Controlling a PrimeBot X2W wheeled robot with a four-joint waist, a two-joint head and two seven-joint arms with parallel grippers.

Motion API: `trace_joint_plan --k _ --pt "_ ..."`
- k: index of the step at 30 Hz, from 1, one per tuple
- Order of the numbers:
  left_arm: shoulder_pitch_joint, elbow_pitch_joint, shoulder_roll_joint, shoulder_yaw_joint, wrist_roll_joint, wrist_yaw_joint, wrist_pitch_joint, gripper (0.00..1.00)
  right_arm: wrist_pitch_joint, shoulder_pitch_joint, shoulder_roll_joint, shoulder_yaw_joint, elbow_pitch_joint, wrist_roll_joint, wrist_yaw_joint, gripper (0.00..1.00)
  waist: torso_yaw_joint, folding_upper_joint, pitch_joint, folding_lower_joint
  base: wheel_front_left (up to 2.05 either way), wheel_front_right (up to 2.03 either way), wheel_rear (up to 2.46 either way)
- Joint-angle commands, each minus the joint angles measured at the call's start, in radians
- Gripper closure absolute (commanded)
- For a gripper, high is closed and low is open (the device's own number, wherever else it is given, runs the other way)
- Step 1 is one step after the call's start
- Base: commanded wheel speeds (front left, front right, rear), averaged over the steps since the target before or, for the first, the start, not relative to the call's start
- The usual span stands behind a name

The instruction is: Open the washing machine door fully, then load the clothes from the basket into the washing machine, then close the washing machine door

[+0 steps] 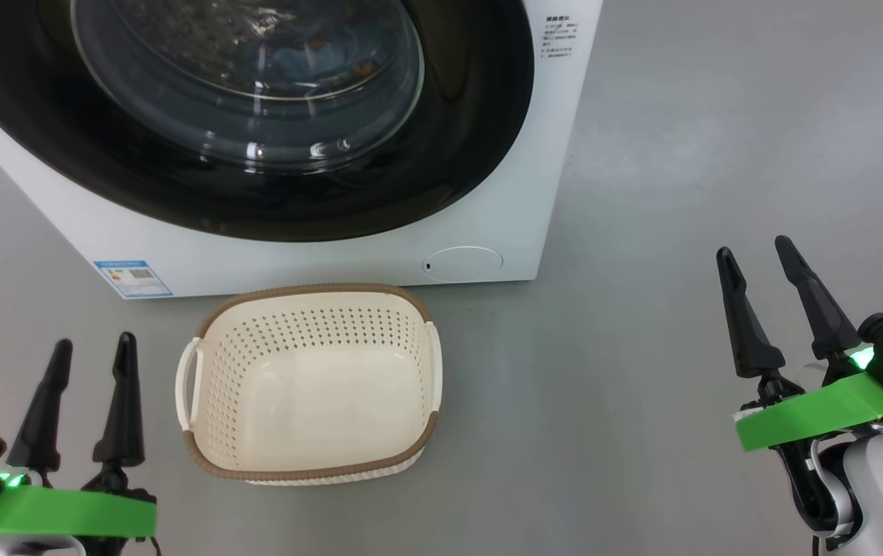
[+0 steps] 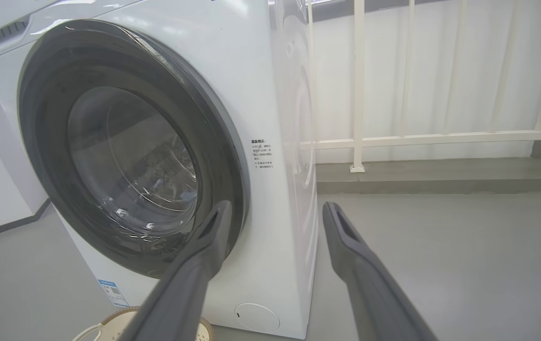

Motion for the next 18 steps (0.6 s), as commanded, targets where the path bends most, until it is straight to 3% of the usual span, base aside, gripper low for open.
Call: trace_joint_plan --k 1,2,7,13,18 --pt "-0.018 -0.020 0.025 0.027 -0.026 0.001 -0.006 0.00 -0.001 0.000 -0.008 0.021 -0.020 -0.011 -0.004 0.00 0.001 0.0000 -0.002 0.0000 0.00 0.00 0.00" --pt "0.000 0.003 -0.003 -0.005 -0.026 0.000 0.000 1.00 0.000 0.000 0.001 0.000 0.004 0.001 0.000 1.00 0.001 0.0000 -0.002 0.0000 0.00 0.00 0.00" --pt "0.015 0.043 -0.052 -0.019 -0.032 0.000 0.003 1.00 0.003 0.030 0.035 0.005 0.055 0.013 0.000 1.00 0.001 0.0000 -0.002 0.0000 0.00 0.00 0.00" --pt "0.020 0.039 -0.062 -0.010 -0.079 0.000 0.019 1.00 0.017 0.039 0.039 -0.002 0.051 0.073 0.000 1.00 0.001 0.0000 -0.012 0.0023 0.00 0.00 0.00" --pt "0.020 0.041 -0.069 -0.002 -0.118 0.001 0.033 1.00 0.029 0.041 0.042 -0.008 0.054 0.124 0.000 1.00 0.002 0.0000 -0.017 0.0002 0.00 0.00 0.00"
